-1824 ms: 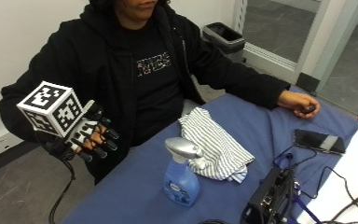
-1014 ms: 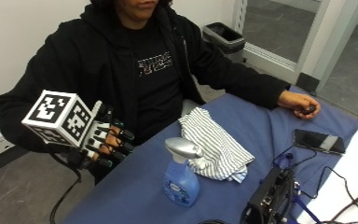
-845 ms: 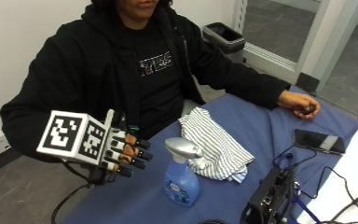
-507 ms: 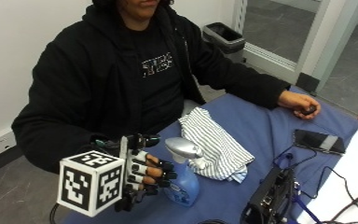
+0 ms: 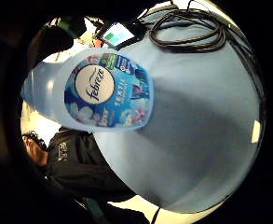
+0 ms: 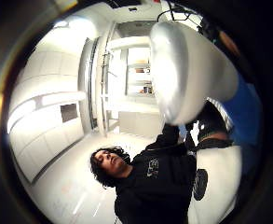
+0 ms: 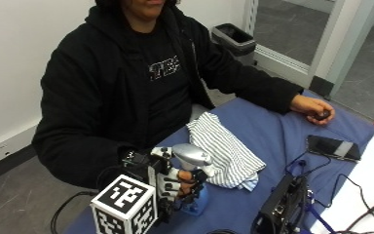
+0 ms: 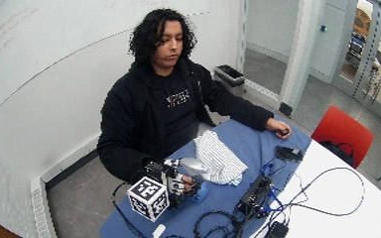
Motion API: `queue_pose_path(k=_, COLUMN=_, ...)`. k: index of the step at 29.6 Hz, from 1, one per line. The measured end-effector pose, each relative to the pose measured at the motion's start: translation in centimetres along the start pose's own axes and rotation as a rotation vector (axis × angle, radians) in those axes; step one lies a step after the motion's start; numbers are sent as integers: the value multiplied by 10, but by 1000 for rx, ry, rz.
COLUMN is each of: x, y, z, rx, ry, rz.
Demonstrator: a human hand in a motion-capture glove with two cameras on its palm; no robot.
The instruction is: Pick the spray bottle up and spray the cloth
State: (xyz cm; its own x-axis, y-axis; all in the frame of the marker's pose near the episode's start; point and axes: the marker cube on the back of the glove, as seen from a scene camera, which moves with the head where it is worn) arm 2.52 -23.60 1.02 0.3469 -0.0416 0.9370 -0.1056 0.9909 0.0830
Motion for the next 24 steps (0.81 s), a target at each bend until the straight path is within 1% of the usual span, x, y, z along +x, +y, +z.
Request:
queue_pose_path(k=4, x=-1, y=-7, z=10, rx=15, ry=-71, rz=8)
queue_pose_path(k=10, x=-4, y=-20, z=14, rx=82, ry=-113, rz=-28)
queue_pose_path(k=12, x=-3, y=-26, z=17, rx=129, ry=-122, rz=-49)
queue_pose_path(k=15, x=-2, y=-46, z=31, rx=261, ry=-130, rz=-110)
queue_pose_path(k=17, x=-1, y=-49, z=32, rx=331, ry=-102, rz=-145)
queue_pose_path(k=20, x=-3, y=-42, z=24, rx=388, ry=-33, rz=-171)
queue_pose_path(k=24, x=-7, y=-63, z=31, rx=477, ry=-10, rz=-211)
